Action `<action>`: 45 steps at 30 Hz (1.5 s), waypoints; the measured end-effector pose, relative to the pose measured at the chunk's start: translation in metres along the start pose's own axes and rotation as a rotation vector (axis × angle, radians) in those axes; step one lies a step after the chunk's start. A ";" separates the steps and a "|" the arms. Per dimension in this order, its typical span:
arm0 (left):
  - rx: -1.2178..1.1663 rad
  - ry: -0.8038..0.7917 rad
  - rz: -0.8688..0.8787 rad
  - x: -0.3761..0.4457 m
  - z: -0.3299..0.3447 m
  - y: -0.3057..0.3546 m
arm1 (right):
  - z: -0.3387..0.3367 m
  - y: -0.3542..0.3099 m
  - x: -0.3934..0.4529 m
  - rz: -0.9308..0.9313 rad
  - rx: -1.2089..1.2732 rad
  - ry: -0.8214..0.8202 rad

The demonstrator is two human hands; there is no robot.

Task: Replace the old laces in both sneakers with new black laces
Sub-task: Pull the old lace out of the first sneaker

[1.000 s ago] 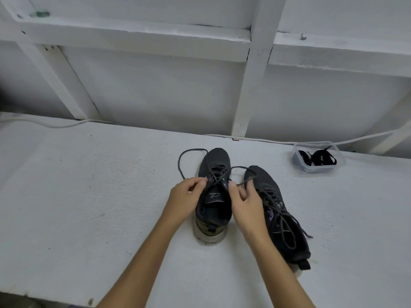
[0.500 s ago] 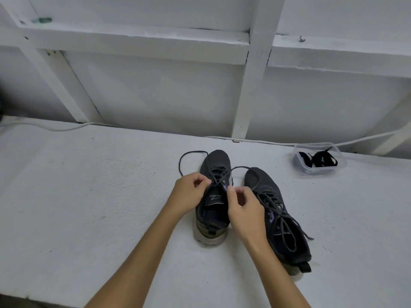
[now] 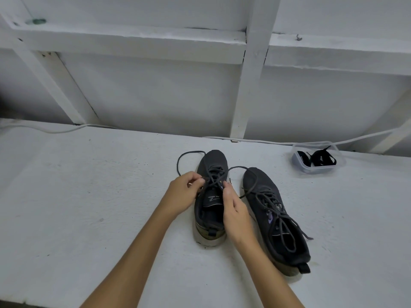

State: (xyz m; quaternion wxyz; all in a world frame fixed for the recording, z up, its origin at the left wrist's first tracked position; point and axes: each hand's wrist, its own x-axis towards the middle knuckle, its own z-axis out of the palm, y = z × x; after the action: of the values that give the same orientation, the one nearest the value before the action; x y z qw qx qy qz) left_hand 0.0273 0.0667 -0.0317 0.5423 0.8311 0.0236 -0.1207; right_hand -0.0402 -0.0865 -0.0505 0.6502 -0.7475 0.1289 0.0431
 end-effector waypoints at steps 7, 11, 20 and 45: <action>-0.079 -0.151 -0.059 -0.001 -0.002 0.002 | 0.001 0.004 0.002 -0.015 0.014 0.009; -0.157 -0.073 -0.031 0.004 -0.008 0.000 | 0.001 0.005 0.003 -0.026 0.012 0.006; -0.138 -0.059 0.017 -0.001 -0.004 -0.006 | 0.001 0.003 0.004 -0.098 -0.009 0.020; -0.538 0.305 -0.164 0.006 0.000 -0.005 | -0.001 0.000 0.003 -0.095 -0.034 0.032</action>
State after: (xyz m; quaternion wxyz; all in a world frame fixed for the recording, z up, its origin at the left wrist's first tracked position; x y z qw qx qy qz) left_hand 0.0317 0.0683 -0.0379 0.7214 0.6616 0.2025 -0.0274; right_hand -0.0375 -0.0875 -0.0513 0.6366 -0.7643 0.1030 0.0027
